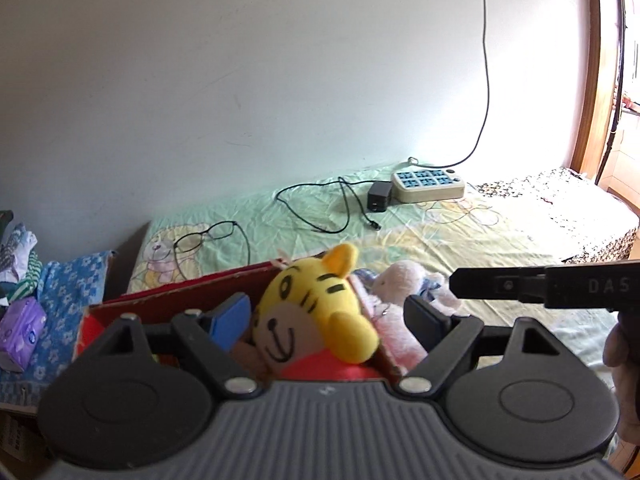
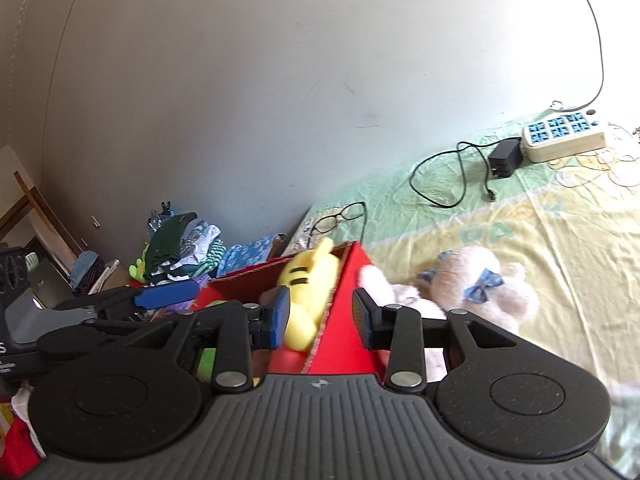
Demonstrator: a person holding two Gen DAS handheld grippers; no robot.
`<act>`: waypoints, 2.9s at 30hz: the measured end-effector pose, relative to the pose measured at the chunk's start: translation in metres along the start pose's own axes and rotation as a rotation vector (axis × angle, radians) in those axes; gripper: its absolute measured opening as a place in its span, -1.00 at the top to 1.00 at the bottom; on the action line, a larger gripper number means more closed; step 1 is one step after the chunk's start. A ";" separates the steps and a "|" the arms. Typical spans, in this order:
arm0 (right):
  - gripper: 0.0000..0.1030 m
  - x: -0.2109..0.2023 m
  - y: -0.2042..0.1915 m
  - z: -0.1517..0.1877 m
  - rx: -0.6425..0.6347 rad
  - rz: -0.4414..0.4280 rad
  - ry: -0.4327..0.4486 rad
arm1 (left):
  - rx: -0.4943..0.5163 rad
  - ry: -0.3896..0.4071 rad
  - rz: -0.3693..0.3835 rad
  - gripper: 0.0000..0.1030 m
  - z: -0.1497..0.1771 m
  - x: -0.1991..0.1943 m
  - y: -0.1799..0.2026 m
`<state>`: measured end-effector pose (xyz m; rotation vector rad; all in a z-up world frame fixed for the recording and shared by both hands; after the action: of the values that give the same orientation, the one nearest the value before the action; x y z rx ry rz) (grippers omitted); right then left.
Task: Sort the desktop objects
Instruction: 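Withdraw the right gripper from the box toward the white plushes, then move the right gripper down to the white bunny with blue bow, then close the right gripper on the bow bunny and lift it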
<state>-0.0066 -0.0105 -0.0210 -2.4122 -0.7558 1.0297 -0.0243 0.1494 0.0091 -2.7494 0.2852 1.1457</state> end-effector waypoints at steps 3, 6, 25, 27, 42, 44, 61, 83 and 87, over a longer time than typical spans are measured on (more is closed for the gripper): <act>0.26 -0.005 0.028 0.003 0.017 0.030 -0.027 | 0.011 0.009 0.059 -0.64 -0.002 0.001 0.028; 0.26 -0.004 0.054 0.007 0.047 0.058 -0.060 | 0.018 -0.004 0.094 -0.63 -0.001 0.009 0.055; 0.22 0.047 0.167 -0.001 0.177 0.029 -0.214 | -0.087 -0.159 0.169 -0.65 0.023 0.106 0.122; 0.22 0.055 0.175 -0.004 0.210 0.003 -0.216 | -0.093 -0.164 0.163 -0.64 0.021 0.116 0.123; 0.53 0.089 0.185 -0.004 0.309 -0.139 -0.286 | -0.188 -0.240 0.183 -0.64 0.013 0.152 0.113; 0.57 0.080 0.186 -0.002 0.317 -0.148 -0.282 | -0.189 -0.248 0.190 -0.64 0.014 0.151 0.113; 0.54 -0.009 0.201 0.063 0.394 -0.100 -0.326 | -0.174 -0.300 0.325 -0.64 0.014 0.162 0.136; 0.16 0.032 0.212 0.027 0.387 -0.110 -0.265 | -0.245 -0.404 0.362 -0.42 0.013 0.208 0.133; 0.21 0.034 0.216 0.030 0.434 -0.149 -0.274 | -0.249 -0.417 0.372 -0.43 0.015 0.213 0.134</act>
<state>0.0591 -0.1505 -0.1783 -1.8464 -0.7010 1.3222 0.0810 -0.0023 -0.1621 -2.6278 0.6556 1.9284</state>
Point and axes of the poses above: each gripper's, at about its wrist camera, not at the fingertips, and x roughly the way its jaws point, y to its right, z to its underside, the point moved 5 cm from there along x, roughly the way its jaws point, and after that the axes turned 11 degrees about -y, right-handed, at the moved point
